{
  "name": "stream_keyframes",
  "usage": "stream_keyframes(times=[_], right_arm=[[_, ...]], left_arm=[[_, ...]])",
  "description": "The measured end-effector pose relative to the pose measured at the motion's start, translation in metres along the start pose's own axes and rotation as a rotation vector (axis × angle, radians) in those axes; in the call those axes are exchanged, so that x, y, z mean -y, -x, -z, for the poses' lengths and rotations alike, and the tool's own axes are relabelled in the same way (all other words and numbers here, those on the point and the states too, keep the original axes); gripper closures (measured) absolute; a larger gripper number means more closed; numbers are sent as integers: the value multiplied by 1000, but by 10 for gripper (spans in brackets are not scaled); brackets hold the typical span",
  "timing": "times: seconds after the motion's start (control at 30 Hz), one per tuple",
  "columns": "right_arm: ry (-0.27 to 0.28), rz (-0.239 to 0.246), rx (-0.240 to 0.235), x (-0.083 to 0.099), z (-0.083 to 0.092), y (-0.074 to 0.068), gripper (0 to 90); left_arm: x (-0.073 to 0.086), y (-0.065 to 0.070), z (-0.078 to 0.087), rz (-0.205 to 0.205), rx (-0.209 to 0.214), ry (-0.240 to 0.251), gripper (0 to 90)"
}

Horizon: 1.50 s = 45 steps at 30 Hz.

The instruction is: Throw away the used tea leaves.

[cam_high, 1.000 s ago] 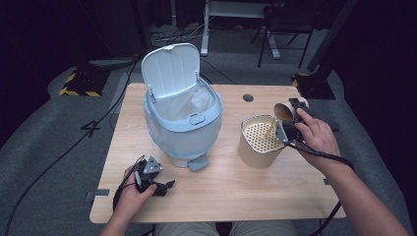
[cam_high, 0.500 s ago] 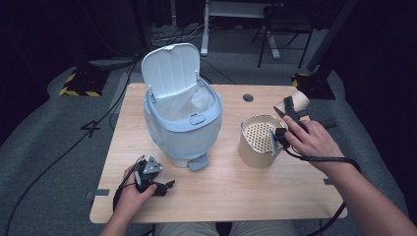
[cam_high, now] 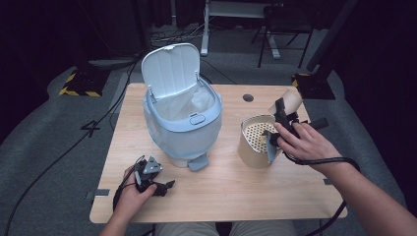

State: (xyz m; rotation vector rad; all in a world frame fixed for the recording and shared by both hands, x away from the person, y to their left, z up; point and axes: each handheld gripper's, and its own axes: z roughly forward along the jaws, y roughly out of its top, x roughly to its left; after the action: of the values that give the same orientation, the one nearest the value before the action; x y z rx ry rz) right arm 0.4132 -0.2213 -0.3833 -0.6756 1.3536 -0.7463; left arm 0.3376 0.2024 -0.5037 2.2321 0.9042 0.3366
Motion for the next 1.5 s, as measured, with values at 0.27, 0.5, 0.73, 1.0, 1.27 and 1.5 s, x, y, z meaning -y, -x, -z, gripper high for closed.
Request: stream_keyframes(times=[0.27,0.5,0.73,1.0,1.27,1.5], right_arm=[[10,24,-5,-1,1,2,312],[24,-40,-19,2,2,3,306],[109,-358,-161,20,-3,7,298],[179,-616,-236,35,-2,11,295],[290,-1005,-402,48,-3,9,291],[310,-1259,-504,54,-3,9,292]], left_arm=[[0,0,0,0,0,0,157],[0,0,0,3,2,-1,157],[0,0,0,3,1,-1,157],[0,0,0,3,2,-1,157],[0,0,0,3,1,-1,157],[-1,-2,-1,6,5,0,154]])
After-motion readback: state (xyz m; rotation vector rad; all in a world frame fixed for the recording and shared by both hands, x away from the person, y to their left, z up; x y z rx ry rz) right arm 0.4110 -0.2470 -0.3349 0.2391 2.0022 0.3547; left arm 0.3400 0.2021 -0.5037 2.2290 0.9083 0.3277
